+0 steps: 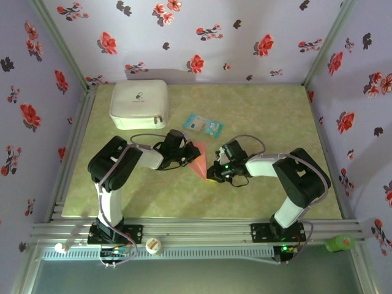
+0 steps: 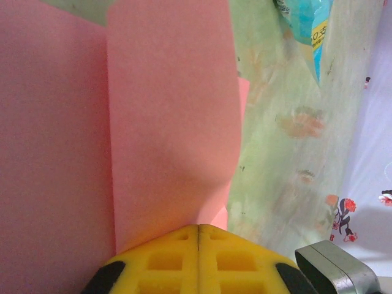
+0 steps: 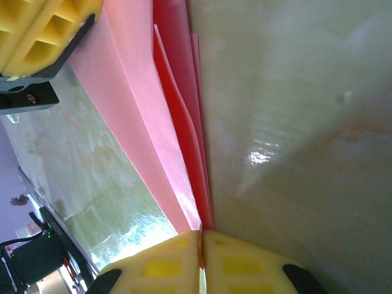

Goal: Fold a paper plane with a square sheet of paper (pick it up from the middle)
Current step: Fourth fold the wing at the center of the table.

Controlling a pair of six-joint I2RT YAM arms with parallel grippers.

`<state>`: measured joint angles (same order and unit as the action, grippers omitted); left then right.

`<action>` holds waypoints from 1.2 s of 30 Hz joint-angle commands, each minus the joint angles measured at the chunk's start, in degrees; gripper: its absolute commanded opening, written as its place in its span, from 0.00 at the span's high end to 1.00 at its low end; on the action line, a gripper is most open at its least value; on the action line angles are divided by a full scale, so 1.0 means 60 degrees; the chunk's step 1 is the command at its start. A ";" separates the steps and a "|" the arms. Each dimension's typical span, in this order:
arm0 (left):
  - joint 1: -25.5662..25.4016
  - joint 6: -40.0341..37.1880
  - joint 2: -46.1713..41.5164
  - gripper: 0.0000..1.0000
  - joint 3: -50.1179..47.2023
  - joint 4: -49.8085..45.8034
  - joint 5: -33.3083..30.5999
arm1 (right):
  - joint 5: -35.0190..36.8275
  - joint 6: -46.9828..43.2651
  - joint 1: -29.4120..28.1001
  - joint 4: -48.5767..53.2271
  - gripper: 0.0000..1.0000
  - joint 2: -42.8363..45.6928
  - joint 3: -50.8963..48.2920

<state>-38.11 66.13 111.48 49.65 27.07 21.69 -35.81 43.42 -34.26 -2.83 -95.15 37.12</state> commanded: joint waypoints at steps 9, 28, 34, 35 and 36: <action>-0.0028 0.0108 0.0333 0.98 -0.0277 -0.0525 -0.0294 | 0.0049 -0.0396 -0.0179 0.1556 0.87 0.0089 -0.0207; -0.0024 -0.0002 0.0329 0.98 -0.0306 -0.0585 -0.0323 | 0.0668 -0.0620 -0.0193 0.2278 0.84 0.0459 0.0109; -0.0040 -0.0079 0.0329 0.99 -0.0346 -0.0644 -0.0305 | 0.0914 -0.0030 -0.0027 0.1661 0.74 0.1360 0.0047; -0.0040 -0.0093 0.0330 0.99 -0.0350 -0.0652 -0.0320 | 0.1021 0.0015 0.0034 0.1678 0.73 0.1507 0.0039; -0.0050 -0.0098 0.0330 0.99 -0.0341 -0.0659 -0.0325 | 0.1124 0.0044 0.0109 0.1728 0.71 0.1658 0.0031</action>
<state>-38.30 67.09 111.48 49.43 27.33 22.06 -31.70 42.13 -34.54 5.98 -87.90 37.87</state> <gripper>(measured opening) 0.055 0.282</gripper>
